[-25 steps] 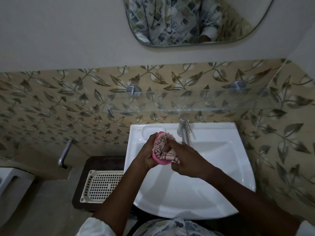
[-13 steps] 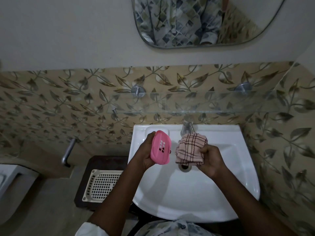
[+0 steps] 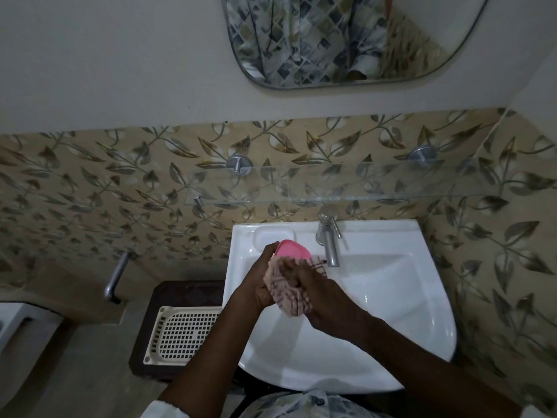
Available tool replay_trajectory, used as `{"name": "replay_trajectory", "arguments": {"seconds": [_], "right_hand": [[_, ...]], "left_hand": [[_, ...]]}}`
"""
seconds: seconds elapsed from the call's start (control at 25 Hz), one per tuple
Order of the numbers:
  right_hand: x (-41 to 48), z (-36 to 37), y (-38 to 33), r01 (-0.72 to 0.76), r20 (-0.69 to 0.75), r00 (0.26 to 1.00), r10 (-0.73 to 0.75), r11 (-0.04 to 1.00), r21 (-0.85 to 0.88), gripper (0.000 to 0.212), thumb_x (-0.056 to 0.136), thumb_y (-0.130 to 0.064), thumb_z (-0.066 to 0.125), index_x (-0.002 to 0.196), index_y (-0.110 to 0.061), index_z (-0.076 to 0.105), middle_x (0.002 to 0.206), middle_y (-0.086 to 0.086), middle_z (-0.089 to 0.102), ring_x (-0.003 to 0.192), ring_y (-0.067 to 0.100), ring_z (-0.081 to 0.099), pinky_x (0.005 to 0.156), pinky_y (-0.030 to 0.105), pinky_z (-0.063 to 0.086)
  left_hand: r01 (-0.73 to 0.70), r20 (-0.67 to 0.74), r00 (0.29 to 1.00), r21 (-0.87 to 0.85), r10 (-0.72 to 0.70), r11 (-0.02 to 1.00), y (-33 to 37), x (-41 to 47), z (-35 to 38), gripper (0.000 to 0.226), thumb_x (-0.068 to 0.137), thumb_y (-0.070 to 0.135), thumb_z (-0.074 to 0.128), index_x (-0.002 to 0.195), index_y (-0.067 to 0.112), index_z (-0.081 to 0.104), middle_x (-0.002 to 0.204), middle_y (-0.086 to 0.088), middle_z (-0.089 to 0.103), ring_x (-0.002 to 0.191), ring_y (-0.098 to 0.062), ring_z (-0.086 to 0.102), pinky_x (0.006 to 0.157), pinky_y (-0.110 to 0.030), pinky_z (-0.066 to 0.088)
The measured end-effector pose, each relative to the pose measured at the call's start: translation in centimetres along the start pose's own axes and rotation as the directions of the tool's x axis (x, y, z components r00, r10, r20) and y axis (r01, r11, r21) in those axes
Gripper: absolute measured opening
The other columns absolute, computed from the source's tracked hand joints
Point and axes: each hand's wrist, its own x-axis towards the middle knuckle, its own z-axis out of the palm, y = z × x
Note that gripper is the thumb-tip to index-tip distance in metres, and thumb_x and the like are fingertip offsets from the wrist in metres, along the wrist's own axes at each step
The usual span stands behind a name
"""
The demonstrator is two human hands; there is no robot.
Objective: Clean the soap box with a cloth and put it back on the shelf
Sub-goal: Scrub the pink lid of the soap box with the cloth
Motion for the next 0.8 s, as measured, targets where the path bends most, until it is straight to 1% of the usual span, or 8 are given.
{"name": "replay_trajectory", "arguments": {"seconds": [0.12,0.28,0.36,0.48,0.52,0.6,0.68,0.8], "right_hand": [[0.4,-0.4,1.4,0.217,0.086,0.974,-0.21,0.972,-0.091,0.078,0.075,0.018,0.056,0.147,0.001,0.031,0.156,0.012,0.025,0.146,0.023,0.018,0.12,0.041,0.019],[1.5,0.2,1.6,0.309,0.227,0.93,-0.29,0.95,-0.051,0.088,0.075,0.021,0.048,0.153,-0.013,0.026,0.163,0.005,0.014,0.151,0.015,0.005,0.123,0.035,0.005],[2.0,-0.8,3.2,0.373,0.229,0.913,-0.338,0.918,-0.133,0.08,0.077,0.02,0.051,0.149,-0.01,0.034,0.16,0.011,0.022,0.15,0.026,0.013,0.123,0.045,0.008],[2.9,-1.2,4.5,0.144,0.015,0.99,-0.144,0.98,-0.139,0.078,0.072,0.024,0.055,0.143,-0.005,0.043,0.156,0.018,0.028,0.147,0.037,0.02,0.118,0.058,0.019],[2.9,-0.6,4.2,0.16,0.026,0.987,-0.158,0.983,-0.09,0.078,0.072,0.023,0.053,0.143,-0.006,0.045,0.158,0.018,0.026,0.148,0.036,0.019,0.117,0.059,0.02],[2.9,0.3,3.8,0.292,0.032,0.956,-0.29,0.956,-0.044,0.065,0.08,0.013,0.049,0.141,-0.009,0.05,0.157,0.015,0.03,0.147,0.032,0.022,0.117,0.059,0.019],[3.4,0.0,4.2,0.243,-0.075,0.965,-0.25,0.966,-0.09,0.057,0.082,0.01,0.051,0.135,-0.007,0.056,0.148,0.015,0.044,0.142,0.032,0.033,0.112,0.06,0.027],[3.4,-0.2,3.8,0.312,-0.067,0.945,-0.32,0.943,-0.113,0.054,0.082,0.007,0.049,0.133,-0.006,0.058,0.14,0.013,0.051,0.135,0.028,0.042,0.112,0.048,0.034]], "left_hand": [[0.008,0.021,1.0,-0.021,-0.008,1.0,0.8,-0.4,-0.9,0.072,0.09,0.057,0.055,0.122,-0.007,0.063,0.116,-0.026,0.066,0.103,-0.037,0.066,0.098,-0.048,0.047],[0.033,0.038,0.999,0.04,-0.034,0.999,1.7,-0.9,-1.6,0.069,0.083,0.054,0.059,0.115,-0.007,0.067,0.112,-0.026,0.068,0.099,-0.037,0.067,0.093,-0.046,0.051],[0.042,0.079,0.996,0.035,-0.045,0.999,1.2,-1.1,-1.4,0.06,0.086,0.051,0.059,0.113,-0.001,0.069,0.108,-0.022,0.069,0.094,-0.034,0.067,0.09,-0.045,0.052],[0.024,0.093,0.995,0.018,-0.026,1.0,0.9,-1.1,0.0,0.048,0.083,0.043,0.063,0.11,0.004,0.07,0.105,-0.019,0.067,0.091,-0.032,0.065,0.083,-0.043,0.055],[0.014,0.111,0.994,-0.008,-0.013,1.0,1.0,-1.2,0.5,0.046,0.083,0.04,0.063,0.111,0.004,0.068,0.106,-0.018,0.066,0.093,-0.031,0.065,0.085,-0.042,0.055],[-0.008,0.16,0.987,-0.021,0.011,1.0,1.4,-1.2,1.1,0.039,0.079,0.031,0.071,0.106,0.004,0.068,0.1,-0.015,0.069,0.09,-0.029,0.068,0.083,-0.039,0.058],[-0.001,0.147,0.989,-0.032,0.006,0.999,1.2,-1.2,1.3,0.038,0.075,0.028,0.077,0.103,0.003,0.069,0.094,-0.015,0.069,0.084,-0.029,0.068,0.078,-0.039,0.058],[0.018,0.134,0.991,-0.113,-0.002,0.993,1.1,-1.1,1.0,0.038,0.089,0.034,0.058,0.105,0.001,0.066,0.089,-0.016,0.07,0.078,-0.029,0.069,0.07,-0.039,0.06]]}}
